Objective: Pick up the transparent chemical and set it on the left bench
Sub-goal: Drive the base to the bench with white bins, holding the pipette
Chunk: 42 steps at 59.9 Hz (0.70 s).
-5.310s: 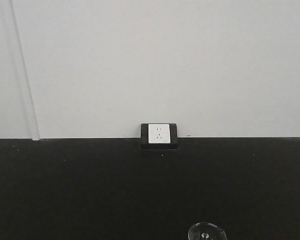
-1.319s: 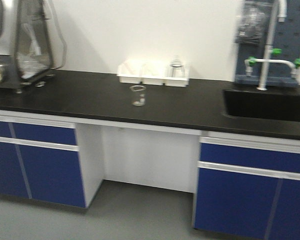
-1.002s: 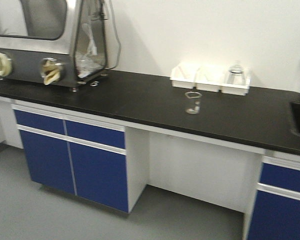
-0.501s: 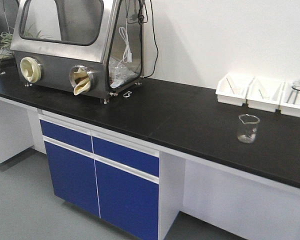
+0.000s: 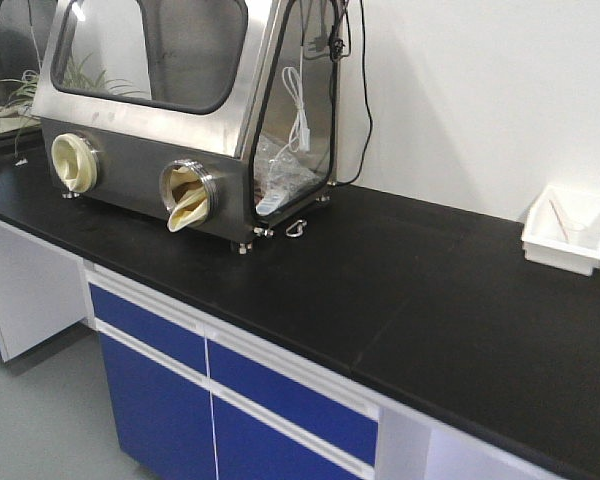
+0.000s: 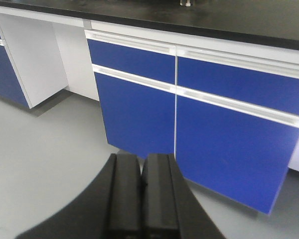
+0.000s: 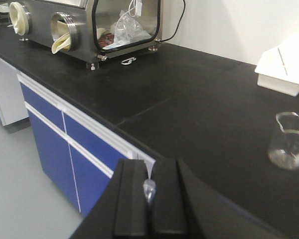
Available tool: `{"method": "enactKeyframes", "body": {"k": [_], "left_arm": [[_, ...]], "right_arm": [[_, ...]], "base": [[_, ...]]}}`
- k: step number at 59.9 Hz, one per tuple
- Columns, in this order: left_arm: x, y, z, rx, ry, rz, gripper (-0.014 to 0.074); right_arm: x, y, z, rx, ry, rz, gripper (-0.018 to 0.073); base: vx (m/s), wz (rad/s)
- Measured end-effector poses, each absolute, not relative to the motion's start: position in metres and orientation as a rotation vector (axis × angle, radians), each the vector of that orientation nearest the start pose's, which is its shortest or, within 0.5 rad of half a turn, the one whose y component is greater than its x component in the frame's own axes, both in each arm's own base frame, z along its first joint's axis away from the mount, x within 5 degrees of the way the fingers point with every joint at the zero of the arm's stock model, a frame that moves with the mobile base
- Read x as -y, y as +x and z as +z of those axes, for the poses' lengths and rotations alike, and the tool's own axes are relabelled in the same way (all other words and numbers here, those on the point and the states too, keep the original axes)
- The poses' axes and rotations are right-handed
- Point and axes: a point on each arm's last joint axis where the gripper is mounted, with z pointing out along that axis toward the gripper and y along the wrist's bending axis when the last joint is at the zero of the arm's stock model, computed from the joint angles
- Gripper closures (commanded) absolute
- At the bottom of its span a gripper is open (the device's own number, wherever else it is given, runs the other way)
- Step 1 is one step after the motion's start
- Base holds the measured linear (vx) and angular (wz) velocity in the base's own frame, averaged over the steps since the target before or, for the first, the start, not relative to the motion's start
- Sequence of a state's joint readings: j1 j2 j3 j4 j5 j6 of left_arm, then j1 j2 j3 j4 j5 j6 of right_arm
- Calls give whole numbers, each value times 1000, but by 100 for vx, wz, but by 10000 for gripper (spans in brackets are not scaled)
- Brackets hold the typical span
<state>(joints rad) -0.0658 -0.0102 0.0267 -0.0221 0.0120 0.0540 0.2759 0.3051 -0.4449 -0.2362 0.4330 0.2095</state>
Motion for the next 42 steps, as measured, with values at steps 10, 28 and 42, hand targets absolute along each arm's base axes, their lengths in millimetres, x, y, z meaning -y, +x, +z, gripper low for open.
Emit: {"method": "enactKeyframes", "body": {"k": [10,28,42], "left_arm": [[4,57,204,-1510,74,-27,600],[4,57,204,-1510,74,-27,600],[4,57,204,-1510,74,-27,600]], "right_arm": [[-11,70,305,-1758,-177,109,561],[-11,70,305,-1758,-177,109,561],[-11,70,305,-1758,-177,109,561]], "base": [[51,-1],[43,-36],[32,-69]]}}
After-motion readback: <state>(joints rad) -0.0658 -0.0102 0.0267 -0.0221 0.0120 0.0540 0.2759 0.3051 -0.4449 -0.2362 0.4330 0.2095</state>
